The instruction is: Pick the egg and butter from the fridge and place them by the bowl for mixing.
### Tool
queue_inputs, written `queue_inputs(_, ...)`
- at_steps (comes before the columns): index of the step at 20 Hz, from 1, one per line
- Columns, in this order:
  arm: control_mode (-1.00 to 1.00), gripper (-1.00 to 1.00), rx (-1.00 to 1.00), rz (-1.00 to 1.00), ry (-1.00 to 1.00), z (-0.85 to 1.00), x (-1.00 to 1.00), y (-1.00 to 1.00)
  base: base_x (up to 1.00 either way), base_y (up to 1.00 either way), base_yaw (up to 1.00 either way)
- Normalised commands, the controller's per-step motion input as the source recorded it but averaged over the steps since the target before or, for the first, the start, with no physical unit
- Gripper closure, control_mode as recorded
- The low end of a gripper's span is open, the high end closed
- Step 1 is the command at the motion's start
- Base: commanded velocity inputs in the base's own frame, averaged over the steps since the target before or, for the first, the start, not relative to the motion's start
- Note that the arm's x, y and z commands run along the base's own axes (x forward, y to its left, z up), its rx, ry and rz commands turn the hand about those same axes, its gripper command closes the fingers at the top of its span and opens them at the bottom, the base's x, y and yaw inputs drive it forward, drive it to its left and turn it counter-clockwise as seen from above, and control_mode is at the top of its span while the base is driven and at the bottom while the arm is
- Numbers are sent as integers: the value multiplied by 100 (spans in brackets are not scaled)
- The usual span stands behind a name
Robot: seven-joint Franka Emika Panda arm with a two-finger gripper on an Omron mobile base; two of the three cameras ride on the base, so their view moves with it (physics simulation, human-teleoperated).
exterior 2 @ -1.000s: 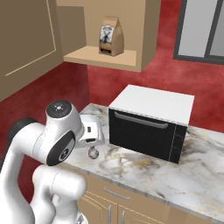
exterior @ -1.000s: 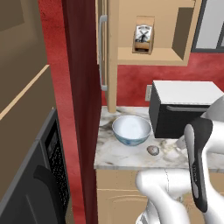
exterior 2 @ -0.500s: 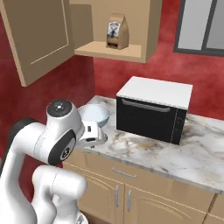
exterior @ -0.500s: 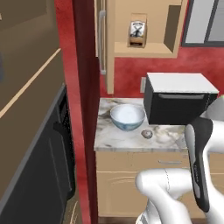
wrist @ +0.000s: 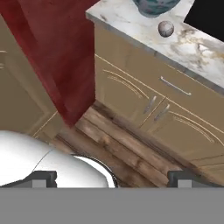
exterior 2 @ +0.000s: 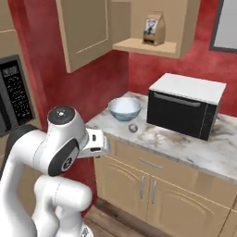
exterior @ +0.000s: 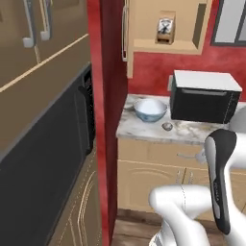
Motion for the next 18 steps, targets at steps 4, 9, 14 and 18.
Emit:
queue_inputs(4,100,-100,0,0,0,0,0,0,-41,-28,80)
queue_inputs(9,100,-100,0,0,0,0,0,0,-36,-22,87)
queue_inputs(14,100,-100,0,0,0,0,0,0,-28,-14,96)
queue_inputs(18,100,-100,0,0,0,0,0,0,-29,-5,94)
